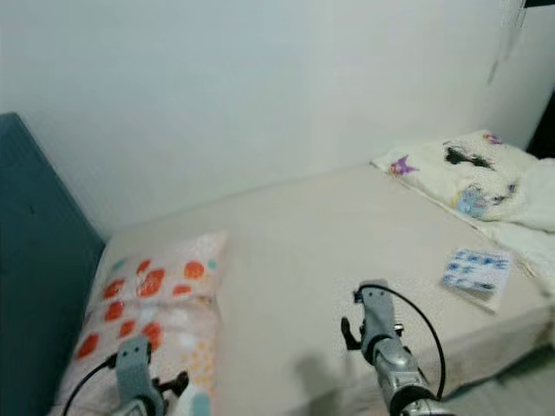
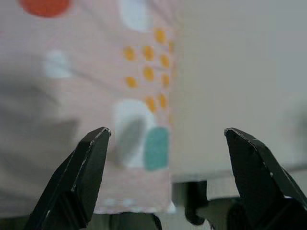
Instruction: Clean up the room
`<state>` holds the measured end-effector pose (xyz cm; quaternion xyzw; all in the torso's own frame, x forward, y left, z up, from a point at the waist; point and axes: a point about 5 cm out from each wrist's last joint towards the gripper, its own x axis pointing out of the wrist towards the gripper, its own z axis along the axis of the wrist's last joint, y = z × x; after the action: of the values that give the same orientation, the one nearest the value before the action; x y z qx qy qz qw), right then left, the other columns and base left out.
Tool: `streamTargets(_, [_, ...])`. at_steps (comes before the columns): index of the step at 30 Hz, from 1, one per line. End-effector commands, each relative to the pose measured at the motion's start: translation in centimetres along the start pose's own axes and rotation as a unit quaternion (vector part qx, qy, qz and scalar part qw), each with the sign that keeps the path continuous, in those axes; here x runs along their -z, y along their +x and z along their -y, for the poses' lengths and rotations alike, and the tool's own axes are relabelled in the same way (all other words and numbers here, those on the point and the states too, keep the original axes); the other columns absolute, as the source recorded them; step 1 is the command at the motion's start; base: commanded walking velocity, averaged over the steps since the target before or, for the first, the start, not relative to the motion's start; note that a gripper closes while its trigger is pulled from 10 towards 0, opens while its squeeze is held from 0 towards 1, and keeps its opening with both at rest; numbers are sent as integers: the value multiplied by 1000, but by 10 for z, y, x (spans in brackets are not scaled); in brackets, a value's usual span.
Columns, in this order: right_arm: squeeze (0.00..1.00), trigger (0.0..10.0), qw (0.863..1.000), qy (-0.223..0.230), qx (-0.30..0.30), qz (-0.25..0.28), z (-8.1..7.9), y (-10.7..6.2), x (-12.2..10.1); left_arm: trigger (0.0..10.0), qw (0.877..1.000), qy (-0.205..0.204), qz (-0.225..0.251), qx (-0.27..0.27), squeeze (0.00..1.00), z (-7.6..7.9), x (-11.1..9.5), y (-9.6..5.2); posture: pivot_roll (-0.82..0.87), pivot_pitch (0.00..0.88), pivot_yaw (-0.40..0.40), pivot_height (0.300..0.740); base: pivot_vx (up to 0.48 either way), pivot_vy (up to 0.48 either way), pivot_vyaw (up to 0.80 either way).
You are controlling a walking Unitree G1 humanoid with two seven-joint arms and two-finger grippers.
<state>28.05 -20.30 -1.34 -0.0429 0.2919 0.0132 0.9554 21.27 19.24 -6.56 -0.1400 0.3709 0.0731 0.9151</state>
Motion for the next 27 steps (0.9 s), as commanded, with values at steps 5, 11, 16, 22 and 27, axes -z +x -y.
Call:
streamTargets(5, [0,10000,1000,3,-9,-7,-9,0,4,10000,1000,20,-11,-7,0,-8,2,-2,-134,0,40,730,0,-480,0])
streamTargets(11, [0,10000,999,31,11,-14,0,-1,6,10000,999,25,-25,-7,0,-5,9,-2,-134,0,35,730,0,-480,0])
streamTargets(16, [0,10000,999,32,17,-4,4,0,0,10000,999,26,-34,-6,0,-4,13,-3,-138,0,32,730,0,-480,0])
streamTargets(22, [0,10000,999,34,23,0,6,1,-3,10000,999,27,-36,-6,0,-3,15,-3,-138,0,34,730,0,-480,0])
streamTargets(27, [0,10000,999,38,26,3,6,1,-5,10000,999,26,-36,-6,0,-3,15,-3,-138,0,37,730,0,-480,0])
